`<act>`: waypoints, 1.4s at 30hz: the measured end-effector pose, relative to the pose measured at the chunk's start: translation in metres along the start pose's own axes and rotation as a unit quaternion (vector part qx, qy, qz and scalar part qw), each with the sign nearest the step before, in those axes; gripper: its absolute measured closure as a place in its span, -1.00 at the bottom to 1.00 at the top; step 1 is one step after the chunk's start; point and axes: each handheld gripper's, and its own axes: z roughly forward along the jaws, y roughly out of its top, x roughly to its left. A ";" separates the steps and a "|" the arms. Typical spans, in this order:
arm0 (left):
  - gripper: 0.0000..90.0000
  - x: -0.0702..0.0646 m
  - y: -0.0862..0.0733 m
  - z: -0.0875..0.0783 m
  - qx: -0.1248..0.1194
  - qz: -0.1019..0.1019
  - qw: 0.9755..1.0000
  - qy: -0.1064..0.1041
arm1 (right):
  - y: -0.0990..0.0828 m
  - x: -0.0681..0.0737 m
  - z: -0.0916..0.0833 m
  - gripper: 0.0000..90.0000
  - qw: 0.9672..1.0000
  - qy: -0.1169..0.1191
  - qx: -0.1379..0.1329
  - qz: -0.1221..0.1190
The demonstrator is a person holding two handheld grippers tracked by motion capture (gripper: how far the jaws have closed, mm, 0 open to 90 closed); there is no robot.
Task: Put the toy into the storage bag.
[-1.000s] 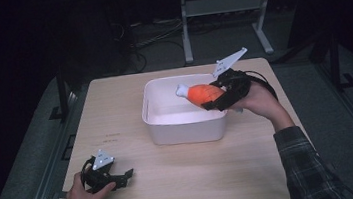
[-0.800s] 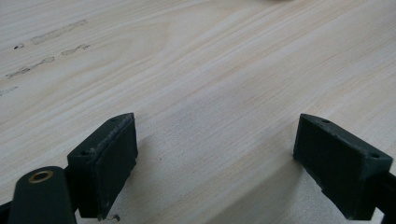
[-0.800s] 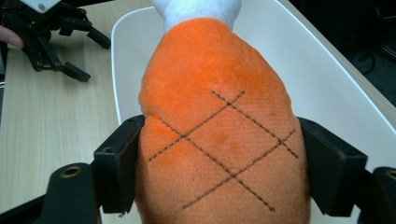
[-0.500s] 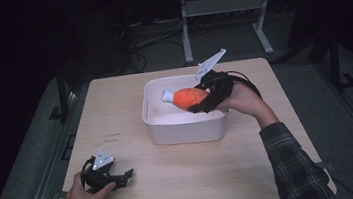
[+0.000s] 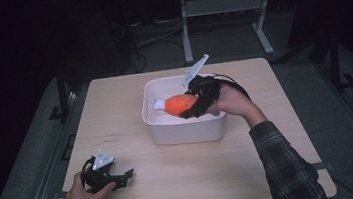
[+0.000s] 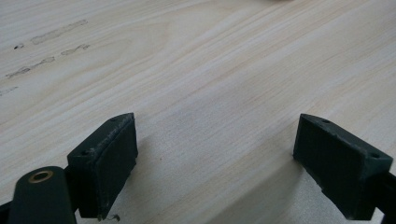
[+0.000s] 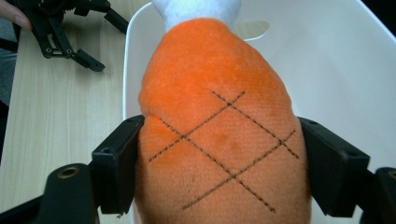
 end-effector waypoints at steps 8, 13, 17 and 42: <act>-0.71 0.000 0.000 0.000 0.000 0.000 1.000 0.000 | 0.002 0.001 0.011 -0.52 1.000 0.003 0.017 -0.005; -0.71 0.000 0.000 0.000 -0.001 0.000 1.000 0.000 | 0.002 0.002 0.013 -0.56 1.000 0.011 0.022 -0.004; -0.72 0.000 0.000 0.000 -0.001 0.000 1.000 0.000 | 0.002 0.002 0.014 -0.57 1.000 0.012 0.022 -0.002; -0.71 0.000 0.000 0.000 -0.001 -0.001 1.000 0.000 | -0.001 0.000 -0.004 -0.68 1.000 0.002 -0.004 0.020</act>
